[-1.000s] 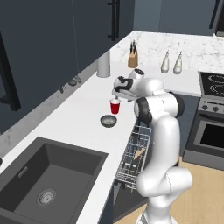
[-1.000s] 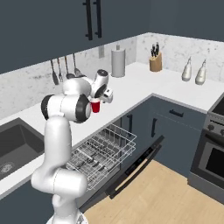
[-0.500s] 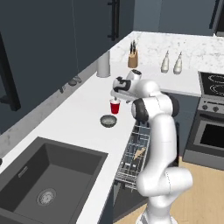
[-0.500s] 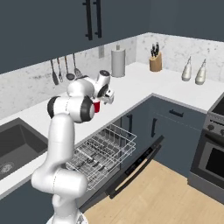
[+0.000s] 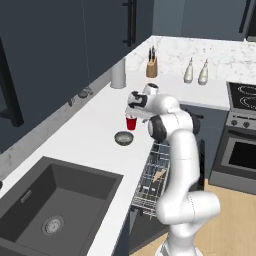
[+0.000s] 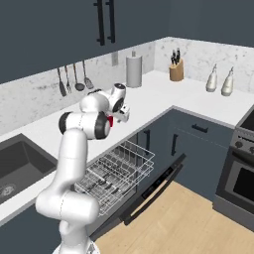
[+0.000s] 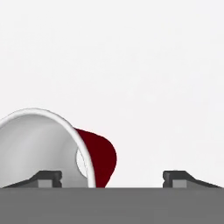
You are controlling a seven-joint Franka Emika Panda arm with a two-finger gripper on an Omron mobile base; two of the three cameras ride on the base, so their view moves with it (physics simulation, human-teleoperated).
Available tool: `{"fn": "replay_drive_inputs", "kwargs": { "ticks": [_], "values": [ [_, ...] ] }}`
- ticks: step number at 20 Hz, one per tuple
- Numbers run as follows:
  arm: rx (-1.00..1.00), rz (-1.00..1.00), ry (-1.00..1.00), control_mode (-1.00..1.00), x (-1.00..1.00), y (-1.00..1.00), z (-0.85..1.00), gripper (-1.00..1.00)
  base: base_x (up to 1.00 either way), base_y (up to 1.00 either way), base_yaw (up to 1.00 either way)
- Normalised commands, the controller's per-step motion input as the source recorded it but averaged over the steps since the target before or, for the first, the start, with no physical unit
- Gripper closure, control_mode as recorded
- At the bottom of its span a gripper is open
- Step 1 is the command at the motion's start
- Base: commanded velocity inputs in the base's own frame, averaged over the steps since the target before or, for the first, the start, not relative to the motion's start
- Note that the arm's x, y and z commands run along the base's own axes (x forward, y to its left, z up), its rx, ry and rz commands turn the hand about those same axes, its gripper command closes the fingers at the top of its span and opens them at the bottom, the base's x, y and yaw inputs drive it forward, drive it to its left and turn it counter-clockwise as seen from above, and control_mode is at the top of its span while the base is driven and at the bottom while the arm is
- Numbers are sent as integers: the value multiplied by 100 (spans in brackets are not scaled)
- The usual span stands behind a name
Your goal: Pick up the cup and bowl from the counter, place them in the dishwasher, and close the dishwasher door.
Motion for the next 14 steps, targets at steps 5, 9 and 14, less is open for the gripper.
{"fn": "replay_drive_inputs", "kwargs": {
  "ticks": [5, 9, 14],
  "values": [
    [0, 0, 5, -100, 1, 1, -27, 100, 0, 0, 0],
    [0, 0, 2, -100, 0, 0, -6, 100, 0, 0, 0],
    [0, 0, 0, -100, -11, -7, -8, 100, 0, 0, 0]
  ]
}}
